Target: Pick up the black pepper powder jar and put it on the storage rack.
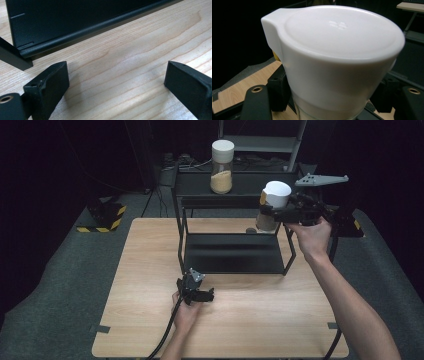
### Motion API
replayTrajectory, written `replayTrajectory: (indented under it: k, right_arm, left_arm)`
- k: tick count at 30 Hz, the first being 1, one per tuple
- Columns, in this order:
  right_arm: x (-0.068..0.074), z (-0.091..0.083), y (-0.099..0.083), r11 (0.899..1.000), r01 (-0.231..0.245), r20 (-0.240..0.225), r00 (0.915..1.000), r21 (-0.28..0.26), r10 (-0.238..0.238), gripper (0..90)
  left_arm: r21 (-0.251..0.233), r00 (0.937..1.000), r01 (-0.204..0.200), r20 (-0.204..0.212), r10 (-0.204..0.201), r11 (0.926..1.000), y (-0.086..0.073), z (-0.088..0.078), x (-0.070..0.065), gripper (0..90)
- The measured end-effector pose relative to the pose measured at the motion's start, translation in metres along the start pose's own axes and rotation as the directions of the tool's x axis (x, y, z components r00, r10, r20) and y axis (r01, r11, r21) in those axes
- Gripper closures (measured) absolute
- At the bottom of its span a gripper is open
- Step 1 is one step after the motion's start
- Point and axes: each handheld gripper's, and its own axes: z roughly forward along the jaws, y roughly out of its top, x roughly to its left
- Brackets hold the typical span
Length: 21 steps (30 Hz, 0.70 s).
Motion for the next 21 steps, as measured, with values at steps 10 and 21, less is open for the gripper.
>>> replayTrajectory:
  k: [10,21]
  right_arm:
    - [-0.011,0.008,0.038,0.999,-0.044,0.010,0.9990,-0.005,0.044,30.2]
    - [-0.015,0.022,0.067,0.997,-0.075,0.069,0.9949,0.014,0.074,30.2]
  left_arm:
    - [0.000,1.0000,0.000,0.001,0.000,1.0000,0.000,0.000,0.000,5.9]
    - [0.002,1.0000,-0.002,0.001,0.002,1.0000,0.000,0.000,0.000,5.9]
